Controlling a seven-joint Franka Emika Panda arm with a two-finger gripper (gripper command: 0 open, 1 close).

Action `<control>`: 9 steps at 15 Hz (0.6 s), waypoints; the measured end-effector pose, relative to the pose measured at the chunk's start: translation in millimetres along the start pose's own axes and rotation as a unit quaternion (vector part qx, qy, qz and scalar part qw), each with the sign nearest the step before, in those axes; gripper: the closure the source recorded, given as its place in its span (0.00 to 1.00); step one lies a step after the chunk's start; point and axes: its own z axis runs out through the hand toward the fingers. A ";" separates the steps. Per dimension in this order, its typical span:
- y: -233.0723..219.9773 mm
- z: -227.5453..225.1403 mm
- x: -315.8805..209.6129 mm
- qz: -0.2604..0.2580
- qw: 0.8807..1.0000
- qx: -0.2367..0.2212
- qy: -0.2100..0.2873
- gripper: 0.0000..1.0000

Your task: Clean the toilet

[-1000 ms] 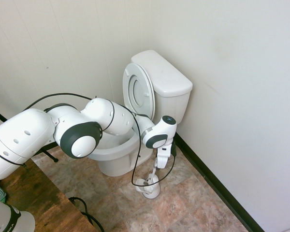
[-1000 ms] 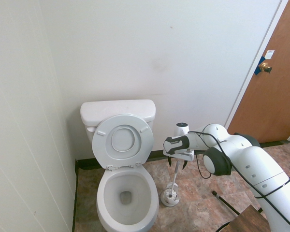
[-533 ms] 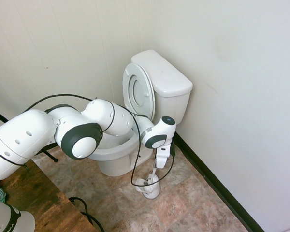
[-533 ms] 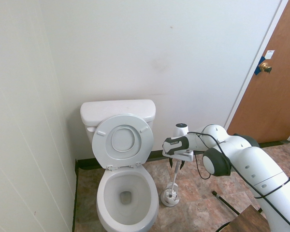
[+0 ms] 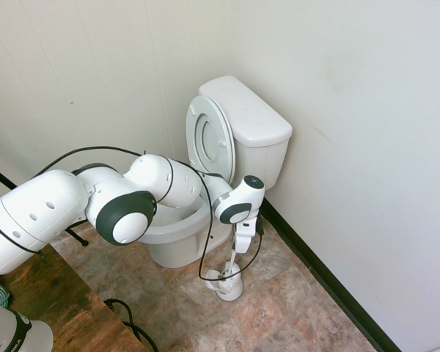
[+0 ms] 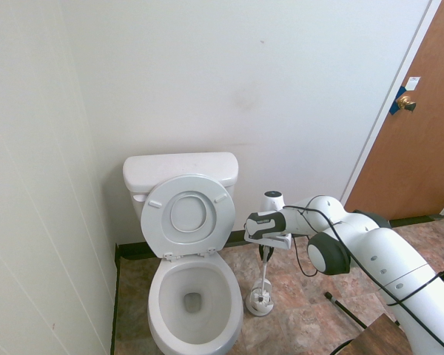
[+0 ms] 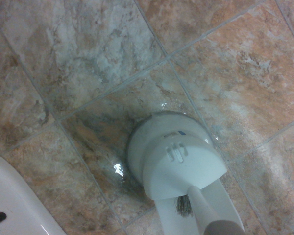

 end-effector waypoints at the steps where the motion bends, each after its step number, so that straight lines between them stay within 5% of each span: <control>1: 0.0 0.1 0.0 -0.002 1.000 0.000 0.000 1.00; 9: 0.3 -2.4 0.3 -0.021 1.000 0.021 0.006 1.00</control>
